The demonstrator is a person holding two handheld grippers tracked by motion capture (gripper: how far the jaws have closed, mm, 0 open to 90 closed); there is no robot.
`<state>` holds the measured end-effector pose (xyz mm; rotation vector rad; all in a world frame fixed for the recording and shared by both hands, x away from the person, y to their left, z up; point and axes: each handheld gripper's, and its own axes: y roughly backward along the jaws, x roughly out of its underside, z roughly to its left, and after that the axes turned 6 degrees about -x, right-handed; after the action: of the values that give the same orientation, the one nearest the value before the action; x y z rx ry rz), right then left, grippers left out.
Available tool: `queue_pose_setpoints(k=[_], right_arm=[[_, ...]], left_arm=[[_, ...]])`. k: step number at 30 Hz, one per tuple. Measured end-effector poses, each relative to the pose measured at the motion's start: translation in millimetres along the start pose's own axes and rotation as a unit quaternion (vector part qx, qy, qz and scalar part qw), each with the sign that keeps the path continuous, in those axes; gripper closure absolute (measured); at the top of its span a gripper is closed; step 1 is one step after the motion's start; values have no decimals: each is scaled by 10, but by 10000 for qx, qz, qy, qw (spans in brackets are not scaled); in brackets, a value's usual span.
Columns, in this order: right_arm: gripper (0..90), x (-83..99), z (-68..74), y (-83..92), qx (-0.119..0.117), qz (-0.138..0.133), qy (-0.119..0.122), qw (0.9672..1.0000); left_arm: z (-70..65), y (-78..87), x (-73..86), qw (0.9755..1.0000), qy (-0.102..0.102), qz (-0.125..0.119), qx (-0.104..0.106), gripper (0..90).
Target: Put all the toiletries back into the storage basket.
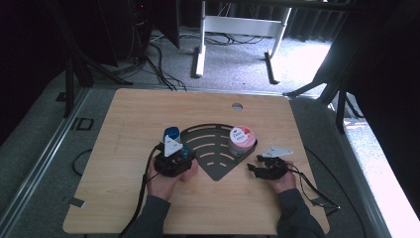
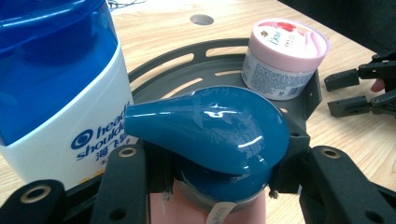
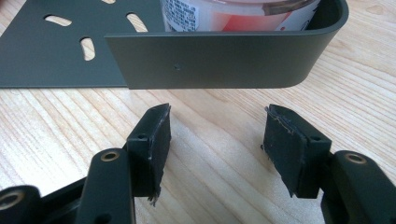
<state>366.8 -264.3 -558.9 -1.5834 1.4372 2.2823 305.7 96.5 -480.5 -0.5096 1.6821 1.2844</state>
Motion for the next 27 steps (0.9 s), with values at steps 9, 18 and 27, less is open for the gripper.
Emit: queue_pose_setpoints(k=[9, 18, 27], right_arm=[[411, 0, 0, 0, -2, 2, 0, 10000], [410, 0, 1, 1, -2, 4, -7, 10000], [410, 0, 0, 0, -3, 2, 0, 10000]], left_arm=[[-28, 25, 9, 10000, -67, 7, -18, 525], [-102, 44, 2, 9999, -115, 95, 51, 526], [-207, 41, -36, 9997, -143, 80, 191, 527]])
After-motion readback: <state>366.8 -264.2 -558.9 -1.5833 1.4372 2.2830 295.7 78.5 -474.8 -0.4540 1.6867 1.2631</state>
